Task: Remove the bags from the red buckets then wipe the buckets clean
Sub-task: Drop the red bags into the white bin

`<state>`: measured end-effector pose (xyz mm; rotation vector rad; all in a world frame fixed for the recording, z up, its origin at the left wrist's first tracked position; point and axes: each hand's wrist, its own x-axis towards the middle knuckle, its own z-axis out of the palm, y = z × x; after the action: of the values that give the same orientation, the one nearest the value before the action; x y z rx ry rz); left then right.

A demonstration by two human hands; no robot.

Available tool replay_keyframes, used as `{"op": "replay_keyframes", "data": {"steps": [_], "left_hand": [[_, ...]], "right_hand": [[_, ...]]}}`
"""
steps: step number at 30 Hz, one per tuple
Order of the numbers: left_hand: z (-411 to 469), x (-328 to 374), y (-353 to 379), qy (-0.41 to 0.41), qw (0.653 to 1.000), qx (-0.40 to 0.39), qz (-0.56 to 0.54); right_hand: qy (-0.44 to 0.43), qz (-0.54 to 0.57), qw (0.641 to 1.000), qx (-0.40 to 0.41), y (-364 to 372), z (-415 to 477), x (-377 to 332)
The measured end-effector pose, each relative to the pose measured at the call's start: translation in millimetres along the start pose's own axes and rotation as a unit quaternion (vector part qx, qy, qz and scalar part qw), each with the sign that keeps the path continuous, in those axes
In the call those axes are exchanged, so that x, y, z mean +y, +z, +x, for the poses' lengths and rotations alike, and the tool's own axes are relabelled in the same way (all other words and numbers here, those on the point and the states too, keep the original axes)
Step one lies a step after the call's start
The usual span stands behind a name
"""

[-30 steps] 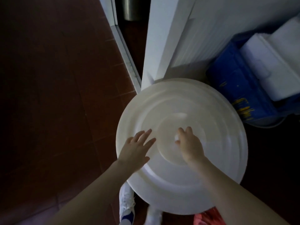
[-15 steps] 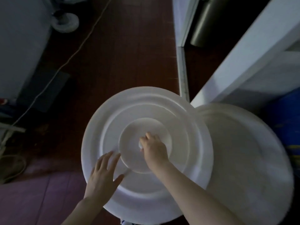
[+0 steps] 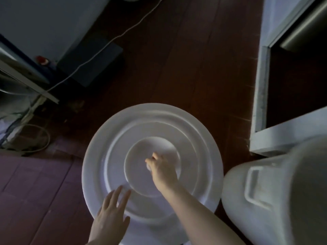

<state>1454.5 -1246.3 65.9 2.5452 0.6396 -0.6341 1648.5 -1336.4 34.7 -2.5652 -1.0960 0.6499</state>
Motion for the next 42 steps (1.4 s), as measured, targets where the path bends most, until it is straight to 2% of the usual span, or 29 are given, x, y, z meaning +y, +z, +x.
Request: {"op": "replay_keyframes", "data": {"steps": [5, 10, 16, 21, 27, 30, 35, 39, 42], "left_hand": [[75, -41, 101, -0.005, 0.999, -0.035, 0.008], [153, -70, 198, 0.061, 0.992, -0.086, 0.071], [201, -94, 256, 0.115, 0.973, -0.145, 0.141], [171, -78, 220, 0.101, 0.968, -0.178, 0.144], [90, -4, 128, 0.147, 0.960, -0.193, 0.141], [48, 56, 85, 0.202, 0.957, -0.184, 0.095], [-22, 164, 31, 0.235, 0.950, -0.178, 0.106], [-79, 240, 20, 0.323, 0.925, -0.153, 0.125], [-118, 280, 38, 0.345, 0.912, -0.183, 0.127]], "right_hand": [[0.015, -0.025, 0.999, -0.041, 125, 41, 59], [0.021, -0.032, 0.996, -0.079, 227, 73, 130], [0.060, 0.015, 0.995, -0.072, 290, 86, 167], [0.100, 0.047, 0.993, -0.049, 244, 35, 149], [0.188, 0.119, 0.972, -0.079, 127, -107, 101], [0.259, 0.167, 0.951, -0.036, 66, -186, 71], [0.358, 0.205, 0.910, 0.045, -14, -303, 52], [0.426, 0.225, 0.869, 0.111, -46, -394, 61], [0.468, 0.231, 0.840, 0.148, -53, -461, 76]]}}
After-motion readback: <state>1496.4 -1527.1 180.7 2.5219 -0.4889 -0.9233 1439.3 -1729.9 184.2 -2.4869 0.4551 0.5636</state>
